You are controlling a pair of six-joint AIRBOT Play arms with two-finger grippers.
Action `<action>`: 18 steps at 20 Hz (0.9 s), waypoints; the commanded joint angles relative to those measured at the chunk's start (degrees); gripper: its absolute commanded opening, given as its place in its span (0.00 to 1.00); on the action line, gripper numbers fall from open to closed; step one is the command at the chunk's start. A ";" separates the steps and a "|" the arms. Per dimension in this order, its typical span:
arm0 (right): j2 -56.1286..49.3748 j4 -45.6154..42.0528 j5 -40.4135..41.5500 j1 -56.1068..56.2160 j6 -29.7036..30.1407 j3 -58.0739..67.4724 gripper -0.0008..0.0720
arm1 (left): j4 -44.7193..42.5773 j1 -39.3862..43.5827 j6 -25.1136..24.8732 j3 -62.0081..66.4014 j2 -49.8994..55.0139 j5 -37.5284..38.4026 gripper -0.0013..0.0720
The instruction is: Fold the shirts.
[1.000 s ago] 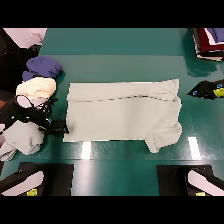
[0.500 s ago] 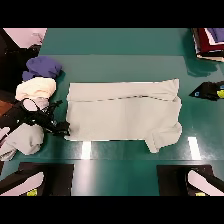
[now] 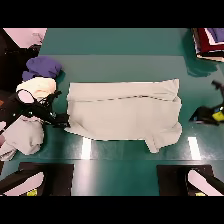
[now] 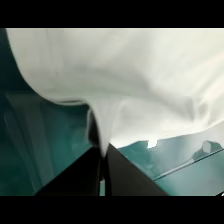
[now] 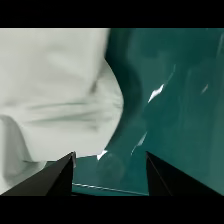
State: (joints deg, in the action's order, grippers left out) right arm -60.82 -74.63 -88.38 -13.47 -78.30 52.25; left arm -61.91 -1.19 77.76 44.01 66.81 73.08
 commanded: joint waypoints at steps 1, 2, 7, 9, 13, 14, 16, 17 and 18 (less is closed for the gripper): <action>1.25 4.13 5.31 -3.30 2.40 -13.14 0.71 | 1.16 0.02 -0.17 0.70 -0.04 -1.09 0.05; 1.25 6.36 7.02 -3.39 3.74 -15.74 0.71 | 1.16 0.02 -0.17 0.70 -0.04 -1.18 0.05; 1.27 10.54 11.39 -3.15 5.42 -21.84 0.60 | 1.11 0.02 -0.20 0.70 -0.04 -1.01 0.05; 1.33 10.49 10.86 -3.06 7.04 -21.97 0.07 | 1.11 0.02 -0.20 0.70 -0.04 -0.98 0.05; 8.24 6.47 5.66 -3.13 6.19 -21.88 0.03 | -1.44 0.02 -0.61 1.22 -2.51 1.95 0.05; 11.76 4.26 3.41 -3.13 4.68 -21.86 0.03 | -2.97 0.02 0.04 1.22 -5.49 2.58 0.05; 20.06 0.96 -0.28 -3.13 0.70 -21.86 0.04 | -6.08 0.02 1.46 1.22 -12.17 5.64 0.05; 24.33 0.87 -1.38 -3.13 -0.48 -21.86 0.03 | -6.73 0.02 1.99 1.22 -15.50 7.89 0.05; 28.63 1.03 -2.05 -3.13 -1.97 -21.70 0.03 | -6.71 0.02 2.05 1.22 -18.10 9.94 0.05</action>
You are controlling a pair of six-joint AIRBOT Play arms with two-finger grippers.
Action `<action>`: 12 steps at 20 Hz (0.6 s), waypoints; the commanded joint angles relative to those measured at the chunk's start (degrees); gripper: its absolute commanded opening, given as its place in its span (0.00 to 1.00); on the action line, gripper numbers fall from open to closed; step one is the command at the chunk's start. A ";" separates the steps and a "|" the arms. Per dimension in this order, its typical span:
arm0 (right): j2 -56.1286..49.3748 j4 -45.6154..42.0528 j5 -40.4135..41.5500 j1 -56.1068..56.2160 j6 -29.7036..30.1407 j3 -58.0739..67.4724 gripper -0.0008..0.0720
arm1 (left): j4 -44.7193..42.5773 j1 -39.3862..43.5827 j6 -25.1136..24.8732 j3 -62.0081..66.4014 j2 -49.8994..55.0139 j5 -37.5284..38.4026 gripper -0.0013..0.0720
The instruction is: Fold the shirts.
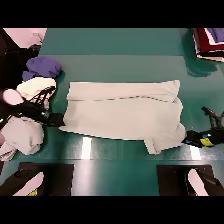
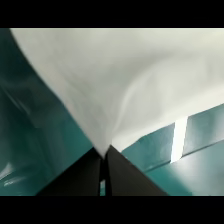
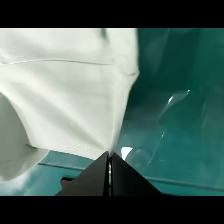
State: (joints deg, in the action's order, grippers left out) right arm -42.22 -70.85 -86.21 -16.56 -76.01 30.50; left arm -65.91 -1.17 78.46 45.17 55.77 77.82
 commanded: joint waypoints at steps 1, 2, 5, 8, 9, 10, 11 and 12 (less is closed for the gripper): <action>13.05 -2.78 -4.92 -0.04 -5.66 0.92 0.03 | -2.69 0.00 2.69 0.07 -9.11 6.73 0.05; 15.34 -2.78 -5.81 -0.04 -6.60 2.82 0.03 | -2.60 0.00 4.04 0.09 -10.78 7.87 0.05; 16.70 -2.64 -6.43 0.00 -7.56 10.67 0.03 | -2.45 0.00 4.46 1.16 -11.89 9.11 0.05; 10.12 -1.62 -5.11 0.26 -7.39 17.77 0.03 | -0.11 0.00 4.68 1.38 -11.82 0.83 0.05; 6.73 -0.68 -3.32 1.22 -6.51 19.71 0.03 | -0.11 0.00 4.68 1.44 -11.41 -2.54 0.05; 3.48 -0.20 -1.49 2.80 -5.60 21.44 0.03 | -0.11 0.00 4.68 1.66 -10.10 -4.90 0.05; -0.26 -0.07 1.01 5.16 -5.29 23.17 0.03 | -0.09 0.00 4.66 2.10 -7.98 -6.54 0.05; -3.89 -0.17 3.32 7.87 -5.29 24.90 0.03 | 0.11 0.00 4.63 2.69 -5.53 -8.02 0.05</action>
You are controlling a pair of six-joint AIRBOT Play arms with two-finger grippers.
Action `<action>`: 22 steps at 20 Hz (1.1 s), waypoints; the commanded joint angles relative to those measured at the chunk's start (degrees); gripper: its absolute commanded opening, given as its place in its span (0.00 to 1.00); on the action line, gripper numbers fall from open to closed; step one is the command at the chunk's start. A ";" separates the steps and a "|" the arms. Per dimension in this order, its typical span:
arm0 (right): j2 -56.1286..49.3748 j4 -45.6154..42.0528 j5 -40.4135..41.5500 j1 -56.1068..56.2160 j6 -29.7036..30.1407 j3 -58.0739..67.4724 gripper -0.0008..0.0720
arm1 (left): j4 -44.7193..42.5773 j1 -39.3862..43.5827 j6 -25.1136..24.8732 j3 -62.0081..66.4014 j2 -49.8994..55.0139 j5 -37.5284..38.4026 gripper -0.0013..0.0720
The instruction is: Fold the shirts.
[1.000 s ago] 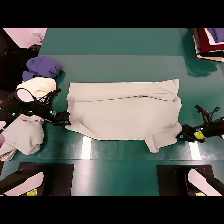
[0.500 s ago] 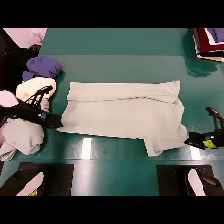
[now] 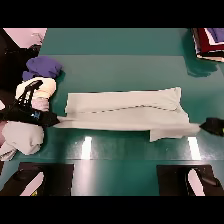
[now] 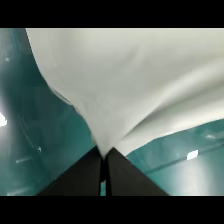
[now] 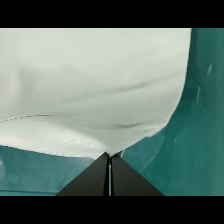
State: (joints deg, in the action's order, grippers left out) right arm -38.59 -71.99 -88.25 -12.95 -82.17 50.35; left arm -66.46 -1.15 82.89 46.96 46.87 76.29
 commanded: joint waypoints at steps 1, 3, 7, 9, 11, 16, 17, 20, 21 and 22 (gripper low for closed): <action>-11.56 -0.11 7.50 6.95 0.85 7.15 0.03 | 1.18 -0.02 -0.55 1.86 6.45 -8.24 0.05; -19.61 -0.02 10.91 10.91 0.83 11.82 0.03 | 1.11 -0.02 -0.79 4.79 12.96 -11.41 0.05; -33.79 0.00 13.57 15.04 0.79 21.44 0.03 | 0.90 -0.07 -0.76 12.76 25.79 -15.12 0.05; -39.17 0.04 13.68 15.45 0.76 25.68 0.03 | 0.74 -0.15 -0.72 16.28 30.62 -16.09 0.05; -43.54 0.79 13.73 15.43 0.74 29.59 0.03 | 0.72 -0.15 -0.72 18.60 33.53 -17.44 0.05; -51.32 12.61 19.74 12.20 0.81 36.50 0.40 | 0.81 -0.15 -0.15 19.63 34.36 -23.65 0.57; -52.26 15.45 20.26 11.04 0.85 37.73 0.73 | 0.79 -0.15 0.52 20.63 34.36 -22.53 0.97; -52.65 18.01 14.47 6.75 4.00 39.47 0.77 | 0.50 -0.13 0.68 26.21 34.23 -15.15 1.00; -52.57 17.88 10.62 5.27 5.88 39.15 0.77 | 0.55 -0.13 0.68 27.89 34.23 -12.61 0.99; -52.22 17.86 7.21 3.69 7.34 37.94 0.77 | 0.85 -0.02 0.70 28.87 34.23 -10.75 0.99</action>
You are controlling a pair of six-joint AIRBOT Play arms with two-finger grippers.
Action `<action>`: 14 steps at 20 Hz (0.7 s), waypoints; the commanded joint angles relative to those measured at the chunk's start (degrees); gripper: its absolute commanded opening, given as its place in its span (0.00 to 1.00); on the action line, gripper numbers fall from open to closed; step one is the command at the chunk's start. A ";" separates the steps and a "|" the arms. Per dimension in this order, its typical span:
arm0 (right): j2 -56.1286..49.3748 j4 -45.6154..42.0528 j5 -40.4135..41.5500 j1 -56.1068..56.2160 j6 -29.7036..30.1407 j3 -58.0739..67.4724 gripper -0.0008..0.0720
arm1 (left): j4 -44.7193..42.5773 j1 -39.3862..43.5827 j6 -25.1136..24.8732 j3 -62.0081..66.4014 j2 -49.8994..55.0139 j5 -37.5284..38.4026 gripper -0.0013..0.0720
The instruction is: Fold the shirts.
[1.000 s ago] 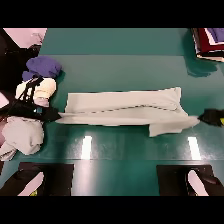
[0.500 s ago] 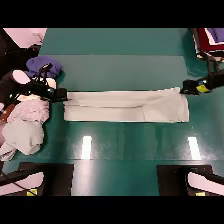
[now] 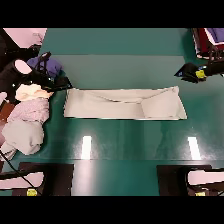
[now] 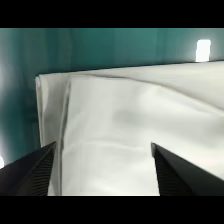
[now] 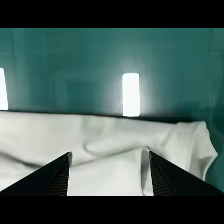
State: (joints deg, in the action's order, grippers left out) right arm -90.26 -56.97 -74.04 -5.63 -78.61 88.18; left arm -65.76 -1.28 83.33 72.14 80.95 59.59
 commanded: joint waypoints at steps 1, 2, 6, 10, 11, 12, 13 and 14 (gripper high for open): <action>0.00 2.86 -9.07 -5.20 5.11 -1.77 0.77 | 0.37 0.13 0.26 4.11 0.15 7.28 0.99; 0.57 2.86 -9.97 -6.75 6.45 -4.13 0.77 | 0.79 0.11 0.26 4.11 0.15 7.98 0.79; 1.36 3.26 -8.55 -12.76 11.47 -13.92 0.98 | 3.65 0.13 0.24 4.11 0.17 8.59 0.05; -2.99 4.90 -8.63 -13.70 18.18 -16.46 0.98 | 5.81 1.07 0.31 4.09 0.17 8.68 0.05; -4.57 4.94 -8.61 -13.70 18.29 -15.78 0.98 | 5.79 1.70 0.28 4.09 0.17 8.92 0.05; -6.40 4.96 -8.72 -13.57 18.29 -14.62 0.98 | 5.77 2.67 0.26 4.09 0.17 8.98 0.05; -8.00 4.94 -9.05 -13.40 18.29 -13.66 0.97 | 5.77 3.98 0.28 4.09 0.17 8.76 0.05; -9.60 4.94 -9.51 -13.16 18.29 -12.85 0.97 | 5.77 5.40 0.28 4.09 0.17 8.37 0.05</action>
State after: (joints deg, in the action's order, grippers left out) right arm -95.92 -52.27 -82.61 -18.76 -62.00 74.13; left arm -60.55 1.61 83.64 76.16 81.10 68.16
